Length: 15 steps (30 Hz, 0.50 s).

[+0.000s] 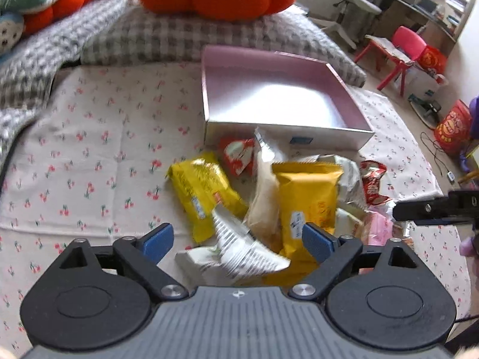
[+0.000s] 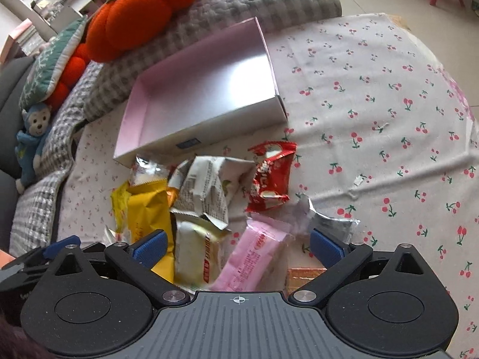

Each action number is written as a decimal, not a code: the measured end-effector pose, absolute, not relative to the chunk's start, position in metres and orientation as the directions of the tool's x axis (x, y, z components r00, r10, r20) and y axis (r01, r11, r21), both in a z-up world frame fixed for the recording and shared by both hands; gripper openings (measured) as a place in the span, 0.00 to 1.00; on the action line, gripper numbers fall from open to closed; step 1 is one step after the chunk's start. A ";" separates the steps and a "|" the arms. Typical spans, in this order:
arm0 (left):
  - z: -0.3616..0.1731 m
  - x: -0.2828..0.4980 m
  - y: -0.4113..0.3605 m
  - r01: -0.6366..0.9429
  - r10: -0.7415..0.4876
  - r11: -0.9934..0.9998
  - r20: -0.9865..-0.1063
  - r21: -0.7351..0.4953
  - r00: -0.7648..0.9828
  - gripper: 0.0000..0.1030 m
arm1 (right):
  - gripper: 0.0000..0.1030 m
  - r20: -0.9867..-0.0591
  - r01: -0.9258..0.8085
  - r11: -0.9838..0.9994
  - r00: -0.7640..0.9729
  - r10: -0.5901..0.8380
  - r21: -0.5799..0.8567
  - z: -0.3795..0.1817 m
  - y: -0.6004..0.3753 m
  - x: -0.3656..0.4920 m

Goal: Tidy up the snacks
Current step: 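Grasp the white-green wrapped pastry with left tool while right tool grasps pink bar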

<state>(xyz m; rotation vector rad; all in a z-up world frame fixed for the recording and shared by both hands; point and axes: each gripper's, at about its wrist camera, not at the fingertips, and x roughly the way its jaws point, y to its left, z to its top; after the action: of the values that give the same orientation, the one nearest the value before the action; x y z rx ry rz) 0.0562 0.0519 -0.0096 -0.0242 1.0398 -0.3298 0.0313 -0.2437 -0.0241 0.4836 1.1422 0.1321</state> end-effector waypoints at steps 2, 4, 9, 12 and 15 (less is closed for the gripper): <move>-0.016 0.059 0.058 0.234 -0.290 0.951 -0.852 -0.204 0.436 0.82 | 0.91 -0.848 0.146 0.890 0.402 0.345 0.431 -0.029 -0.242 0.029; -0.021 0.061 0.061 0.218 -0.305 0.948 -0.861 -0.232 0.407 0.77 | 0.86 -0.859 0.150 0.893 0.378 0.344 0.424 -0.036 -0.240 0.029; -0.031 0.066 0.067 0.215 -0.329 0.940 -0.873 -0.265 0.360 0.77 | 0.75 -0.870 0.146 0.904 0.367 0.328 0.402 -0.042 -0.237 0.029; -0.036 0.068 0.070 0.203 -0.324 0.942 -0.883 -0.268 0.339 0.77 | 0.66 -0.871 0.155 0.898 0.356 0.339 0.413 -0.045 -0.238 0.029; -0.038 0.069 0.071 0.195 -0.322 0.943 -0.887 -0.270 0.331 0.77 | 0.61 -0.870 0.151 0.895 0.347 0.349 0.419 -0.046 -0.236 0.028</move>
<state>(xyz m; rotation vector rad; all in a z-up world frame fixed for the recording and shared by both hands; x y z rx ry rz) 0.0688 0.0712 -0.0382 -0.1225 1.1872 -0.3390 0.0279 -0.2359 -0.0458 0.4737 1.2223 0.1354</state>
